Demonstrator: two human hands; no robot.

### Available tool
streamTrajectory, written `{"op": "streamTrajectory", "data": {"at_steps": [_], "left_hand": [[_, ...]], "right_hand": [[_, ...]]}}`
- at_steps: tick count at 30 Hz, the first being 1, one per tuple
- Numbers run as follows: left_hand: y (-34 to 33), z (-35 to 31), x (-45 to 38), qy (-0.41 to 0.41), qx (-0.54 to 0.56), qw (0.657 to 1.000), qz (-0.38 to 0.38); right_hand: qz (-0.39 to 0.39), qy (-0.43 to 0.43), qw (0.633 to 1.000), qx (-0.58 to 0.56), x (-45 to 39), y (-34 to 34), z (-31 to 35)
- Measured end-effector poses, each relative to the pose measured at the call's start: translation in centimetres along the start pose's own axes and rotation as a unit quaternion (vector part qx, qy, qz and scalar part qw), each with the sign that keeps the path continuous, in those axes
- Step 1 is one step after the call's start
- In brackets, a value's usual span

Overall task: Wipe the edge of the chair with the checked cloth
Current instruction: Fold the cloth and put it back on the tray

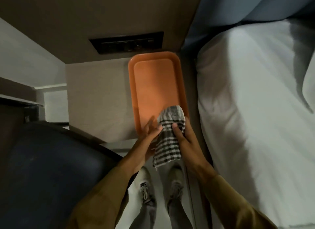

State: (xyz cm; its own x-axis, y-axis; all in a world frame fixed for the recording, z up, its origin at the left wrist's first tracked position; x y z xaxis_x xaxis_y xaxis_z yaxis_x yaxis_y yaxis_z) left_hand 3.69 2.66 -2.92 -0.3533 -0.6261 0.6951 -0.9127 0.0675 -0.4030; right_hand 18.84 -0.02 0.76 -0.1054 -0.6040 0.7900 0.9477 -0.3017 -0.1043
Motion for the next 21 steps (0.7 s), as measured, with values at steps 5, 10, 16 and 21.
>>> {"op": "streamTrajectory", "data": {"at_steps": [5,10,16,21], "left_hand": [[0.0,0.9,-1.2,0.039,0.085,0.996,-0.013],[2.8,0.8,-2.5,-0.121,-0.102,0.974,-0.163],[2.3,-1.0,-5.0,-0.323,-0.306,0.889,-0.107],[3.2,0.0,-7.6,-0.275,-0.432,0.854,-0.09]], "right_hand": [[0.016,0.019,1.0,-0.012,-2.8,0.8,-0.7],[-0.05,0.09,0.974,0.201,-4.7,2.1,-1.5],[-0.127,0.188,0.93,0.289,-7.5,1.5,0.5],[-0.145,0.133,0.922,0.332,-10.7,2.2,-0.1]]}}
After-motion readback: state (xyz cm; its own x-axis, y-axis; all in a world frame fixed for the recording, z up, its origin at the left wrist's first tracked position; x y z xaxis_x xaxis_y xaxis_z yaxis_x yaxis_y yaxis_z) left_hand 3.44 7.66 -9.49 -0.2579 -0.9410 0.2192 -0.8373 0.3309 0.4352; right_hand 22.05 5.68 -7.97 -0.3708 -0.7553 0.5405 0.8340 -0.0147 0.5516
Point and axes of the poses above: each hand's wrist, its own x-axis away from the middle knuckle, its own y-axis out of the back of the hand, z = x × y, the point moved 3 cm from there along -x, towards the middle knuckle, and after that the axes turned 12 degrees about -y, right-handed, at the moved point
